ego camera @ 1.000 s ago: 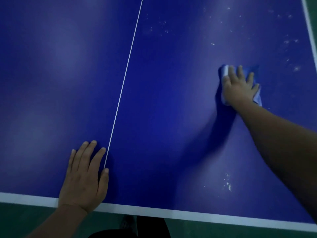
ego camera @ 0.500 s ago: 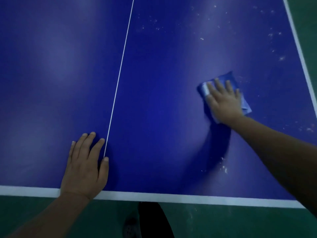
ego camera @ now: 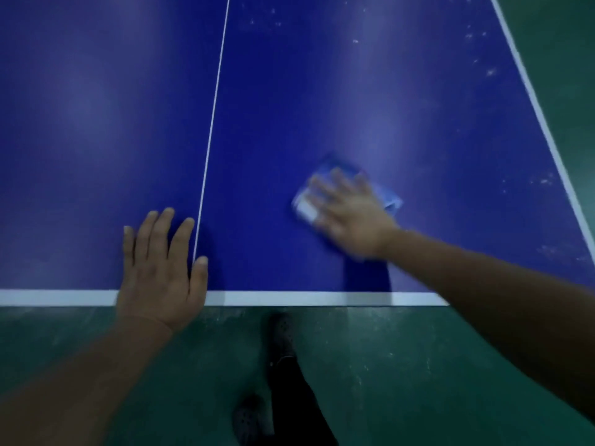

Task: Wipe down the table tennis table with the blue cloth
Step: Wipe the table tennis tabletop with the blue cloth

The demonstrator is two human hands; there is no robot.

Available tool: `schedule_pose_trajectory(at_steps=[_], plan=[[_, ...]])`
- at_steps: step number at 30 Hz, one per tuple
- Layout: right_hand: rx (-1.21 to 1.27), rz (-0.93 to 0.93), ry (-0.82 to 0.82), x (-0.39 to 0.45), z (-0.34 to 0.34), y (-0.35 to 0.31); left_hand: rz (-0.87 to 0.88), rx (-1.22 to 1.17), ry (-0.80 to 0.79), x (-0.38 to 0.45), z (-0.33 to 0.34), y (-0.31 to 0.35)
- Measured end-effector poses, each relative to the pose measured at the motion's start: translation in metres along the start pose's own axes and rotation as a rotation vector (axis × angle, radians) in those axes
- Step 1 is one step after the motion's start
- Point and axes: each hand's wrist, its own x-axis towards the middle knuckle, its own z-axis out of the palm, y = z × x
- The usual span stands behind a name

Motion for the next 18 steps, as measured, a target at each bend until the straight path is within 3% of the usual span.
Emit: schedule_pose_trajectory(at_steps=[2,4,6,10,12,15,18], plan=[[0.081,0.458,0.01,0.014,-0.006,0.027,0.01,0.002,0.004,-0.003,0.001,-0.001],[0.239,0.76,0.067,0.036,-0.013,0.021,0.017,0.004,0.004,-0.003,0.001,-0.002],[0.241,0.765,0.085,0.058,-0.014,-0.016,0.013,-0.005,0.004,-0.004,0.002,-0.003],[0.218,0.321,0.114,0.046,-0.003,-0.129,0.008,-0.051,0.014,-0.003,0.002,-0.004],[0.245,0.224,0.11,0.007,0.007,-0.145,0.009,-0.059,0.014,-0.002,0.001,-0.003],[0.106,0.471,0.042,-0.056,0.019,-0.077,0.025,-0.048,0.004,-0.002,0.001,-0.003],[0.183,1.082,0.026,-0.12,0.018,0.014,0.038,-0.035,-0.011,-0.002,0.0,-0.003]])
